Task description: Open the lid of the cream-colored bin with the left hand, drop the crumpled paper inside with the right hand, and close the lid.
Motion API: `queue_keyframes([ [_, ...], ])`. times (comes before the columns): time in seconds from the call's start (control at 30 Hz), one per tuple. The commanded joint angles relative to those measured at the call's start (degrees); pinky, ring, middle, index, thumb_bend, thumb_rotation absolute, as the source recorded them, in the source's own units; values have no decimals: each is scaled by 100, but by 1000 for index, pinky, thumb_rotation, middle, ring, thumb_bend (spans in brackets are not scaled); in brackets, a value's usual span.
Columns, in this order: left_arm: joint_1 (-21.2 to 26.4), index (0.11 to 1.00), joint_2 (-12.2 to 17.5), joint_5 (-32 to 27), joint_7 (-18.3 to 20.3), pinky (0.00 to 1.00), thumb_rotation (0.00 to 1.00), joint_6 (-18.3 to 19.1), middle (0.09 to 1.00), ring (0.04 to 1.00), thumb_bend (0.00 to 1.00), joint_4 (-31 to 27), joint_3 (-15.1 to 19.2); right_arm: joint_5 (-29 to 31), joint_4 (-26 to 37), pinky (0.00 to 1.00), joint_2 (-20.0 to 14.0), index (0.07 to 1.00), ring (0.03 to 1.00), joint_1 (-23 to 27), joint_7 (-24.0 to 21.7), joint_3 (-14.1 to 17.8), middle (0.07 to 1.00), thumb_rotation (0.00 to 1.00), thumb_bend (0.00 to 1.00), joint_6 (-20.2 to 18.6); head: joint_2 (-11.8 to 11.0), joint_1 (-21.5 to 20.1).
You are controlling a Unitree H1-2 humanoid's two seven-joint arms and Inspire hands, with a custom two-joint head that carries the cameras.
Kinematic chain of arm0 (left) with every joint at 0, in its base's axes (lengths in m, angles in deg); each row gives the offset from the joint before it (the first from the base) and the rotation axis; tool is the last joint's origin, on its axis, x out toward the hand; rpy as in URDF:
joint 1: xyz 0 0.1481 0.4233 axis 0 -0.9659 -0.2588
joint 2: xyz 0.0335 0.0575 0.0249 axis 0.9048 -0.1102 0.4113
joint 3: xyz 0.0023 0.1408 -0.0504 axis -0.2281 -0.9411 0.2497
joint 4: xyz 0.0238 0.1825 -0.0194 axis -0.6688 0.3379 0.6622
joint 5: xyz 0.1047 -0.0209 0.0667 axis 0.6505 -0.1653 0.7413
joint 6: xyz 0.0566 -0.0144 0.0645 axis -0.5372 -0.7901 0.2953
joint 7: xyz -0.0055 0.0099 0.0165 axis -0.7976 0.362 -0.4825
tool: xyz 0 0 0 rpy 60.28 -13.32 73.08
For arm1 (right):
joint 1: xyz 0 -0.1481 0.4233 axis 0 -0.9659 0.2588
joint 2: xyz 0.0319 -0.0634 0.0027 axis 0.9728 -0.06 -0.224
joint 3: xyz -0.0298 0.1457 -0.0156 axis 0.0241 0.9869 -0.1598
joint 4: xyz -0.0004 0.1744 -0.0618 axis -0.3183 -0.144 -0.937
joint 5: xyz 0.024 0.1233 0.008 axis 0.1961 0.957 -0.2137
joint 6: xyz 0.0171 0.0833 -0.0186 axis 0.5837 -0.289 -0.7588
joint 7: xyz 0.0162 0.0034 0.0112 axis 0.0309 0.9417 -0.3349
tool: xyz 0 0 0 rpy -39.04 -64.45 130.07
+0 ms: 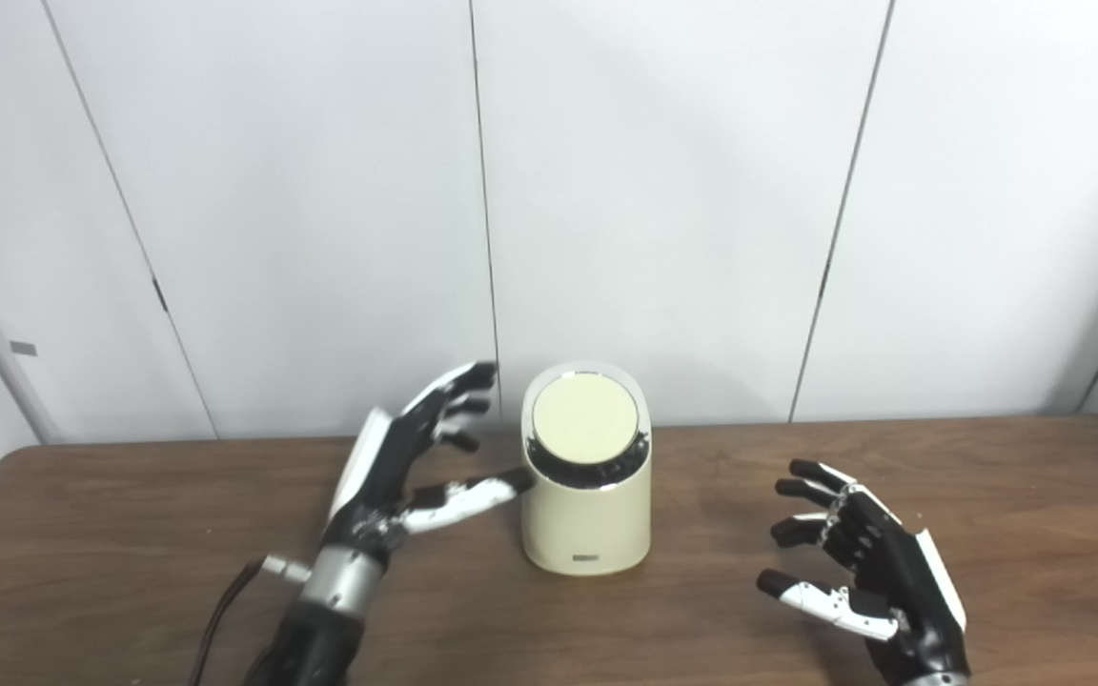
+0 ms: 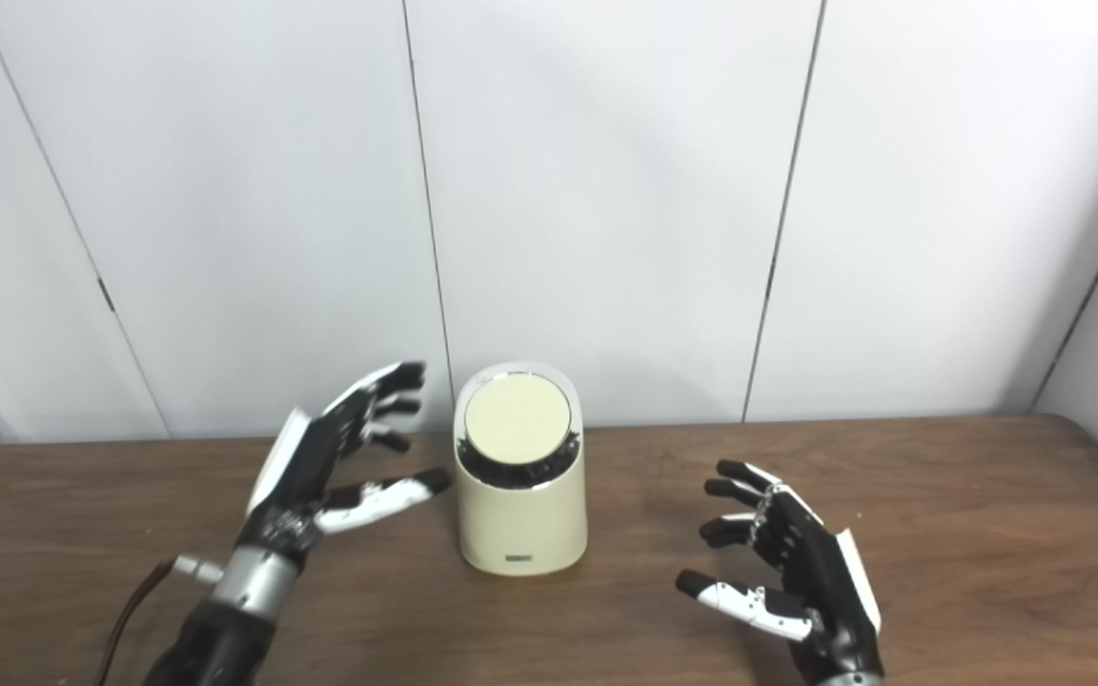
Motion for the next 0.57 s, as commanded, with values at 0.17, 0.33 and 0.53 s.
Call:
queue_keyframes([
  [0.17, -230, 901, -128, -815, 14, 614, 491, -35, 841, 776, 858, -288, 340, 50, 61, 545, -126, 745, 557, 217, -34, 33, 718, 0, 721, 246, 17, 26],
  [0.33, -464, 881, -66, -705, -45, 593, 451, -513, 808, 747, 800, -110, 364, 80, 46, 529, -161, 751, 552, 221, -56, 44, 725, 0, 725, 257, 11, 80],
  [0.53, -589, 874, -117, -575, -201, 604, 436, -626, 799, 742, 805, 133, 367, 83, 41, 545, -212, 745, 558, 200, -42, 51, 724, 0, 734, 224, 43, 115],
])
